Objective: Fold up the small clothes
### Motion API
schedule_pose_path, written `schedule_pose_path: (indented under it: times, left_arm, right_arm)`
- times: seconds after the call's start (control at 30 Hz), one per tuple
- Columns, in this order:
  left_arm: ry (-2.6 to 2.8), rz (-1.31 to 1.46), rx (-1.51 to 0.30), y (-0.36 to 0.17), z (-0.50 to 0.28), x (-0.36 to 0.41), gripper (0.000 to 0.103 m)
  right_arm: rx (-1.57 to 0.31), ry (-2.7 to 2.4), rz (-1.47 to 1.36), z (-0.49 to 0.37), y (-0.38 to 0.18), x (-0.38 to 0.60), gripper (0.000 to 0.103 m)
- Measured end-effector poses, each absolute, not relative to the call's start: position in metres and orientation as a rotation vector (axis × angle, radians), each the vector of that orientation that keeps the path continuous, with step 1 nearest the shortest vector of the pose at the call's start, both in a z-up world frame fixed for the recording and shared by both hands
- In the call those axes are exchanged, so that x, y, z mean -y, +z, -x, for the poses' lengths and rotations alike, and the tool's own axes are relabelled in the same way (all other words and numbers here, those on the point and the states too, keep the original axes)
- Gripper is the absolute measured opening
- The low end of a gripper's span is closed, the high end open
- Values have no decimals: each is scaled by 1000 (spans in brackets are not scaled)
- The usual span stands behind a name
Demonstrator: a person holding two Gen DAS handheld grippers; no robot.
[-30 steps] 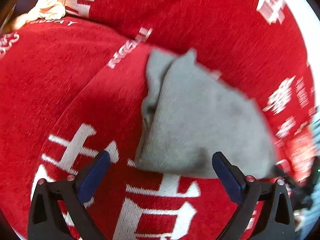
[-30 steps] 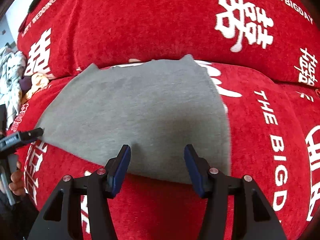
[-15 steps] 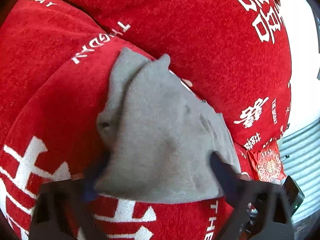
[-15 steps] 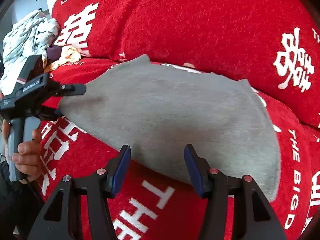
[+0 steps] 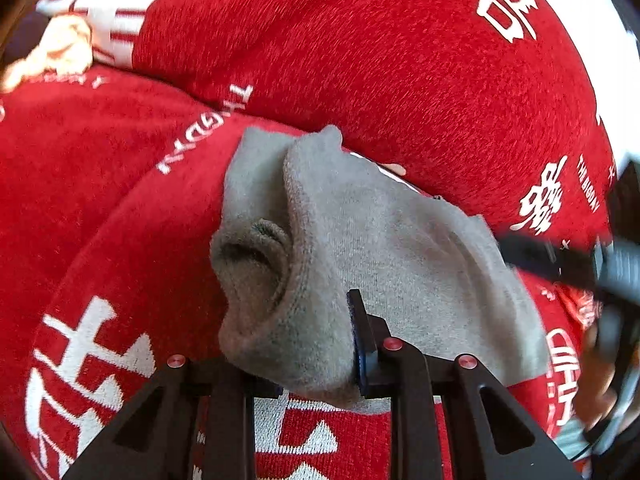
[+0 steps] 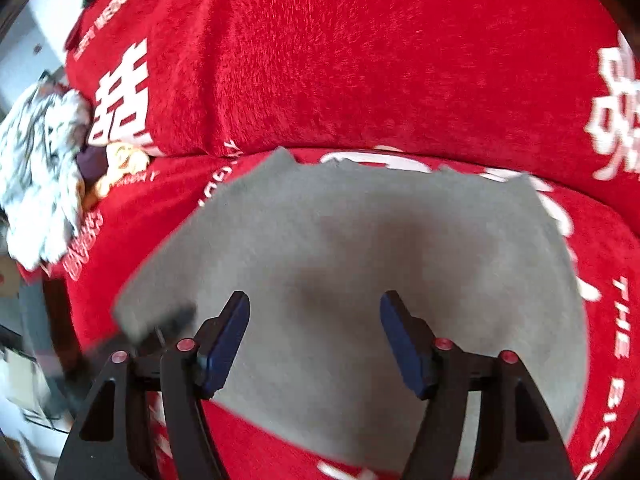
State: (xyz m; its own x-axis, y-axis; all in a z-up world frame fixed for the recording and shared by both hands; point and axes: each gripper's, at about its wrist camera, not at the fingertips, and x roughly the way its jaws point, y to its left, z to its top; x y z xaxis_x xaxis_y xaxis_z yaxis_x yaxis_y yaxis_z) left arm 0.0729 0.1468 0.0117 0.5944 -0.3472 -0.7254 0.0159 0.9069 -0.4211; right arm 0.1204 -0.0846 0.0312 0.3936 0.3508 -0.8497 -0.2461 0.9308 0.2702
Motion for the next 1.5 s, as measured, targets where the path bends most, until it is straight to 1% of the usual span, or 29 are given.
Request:
schedule_pose_path:
  times: [0.07,0.23,0.4,0.5,0.53,0.57,0.6,0.63,0.73,0.8,0.9,0.93,0.97,1.0,1.03,1.07,1.17,1.4,1.5]
  left_arm:
    - [-195,342,-896,15,-70,-140,26]
    - [-159,270,-884,18,-67,-132,26]
    - [-132,208,-879,19,-67,-122,26]
    - [-126,180,-875,19,-66,-118,26]
    - [-124,175,-877,19,-67,-117,26]
    - [-124,175,-880,19,-66,-117,26]
    - [-125,178,-884,19,-67,-118,26]
    - [-127,186,-888,18,-67,-120,26]
    - [-134,211,-900,16,-68,-124,26]
    - [-134,216,-902,15,-70,-127,26]
    - [-133,212,-903,14,-69,-127,26]
    - [-134,215,-905,14,-69,-127,26]
    - [-135,218,-906,14,-69,-128,26]
    - [-134,222,-907,14,-70,-128,26]
    - [-134,221,-907,14,-71,-128,26]
    - [-134,219,-906,14,-70,-128,26]
    - [-130,205,-903,13,-70,-128,26]
    - [-114,177,-906,17,-62,-121,26]
    - [-88,135,-885,29,-55,-115,26]
  right_arm:
    - [-1142,372,-110,-142,28,69,71]
    - [-1312,388,-114,-203,3,11,72]
    - [-1462,433,-73,-236,-26,-53,72]
    - [-1512,420,21,-245,-39,-89,72]
    - [-1524,406,62,-247,-42,-99,74]
    - [-1541,386,119,-248,-46,-113,83]
    - [-1551,374,163,-247,-49,-122,86]
    - [-1553,358,214,-246,-51,-131,88]
    - [-1558,303,409,-238,-62,-161,90]
    - [-1541,273,516,-230,-68,-173,89]
    - [-1486,290,592,-218,-67,-178,78]
    - [-1474,289,596,-217,-64,-175,63]
    - [-1465,280,589,-218,-60,-168,47]
    - [-1463,287,561,-220,-55,-162,40]
    - [-1468,300,525,-221,-51,-154,28]
    - [-1473,314,483,-223,-47,-146,23]
    - [-1447,374,424,-222,-36,-128,19]
    - [-1381,450,292,-215,-11,-91,18]
    - [-1345,485,247,-220,8,-81,18]
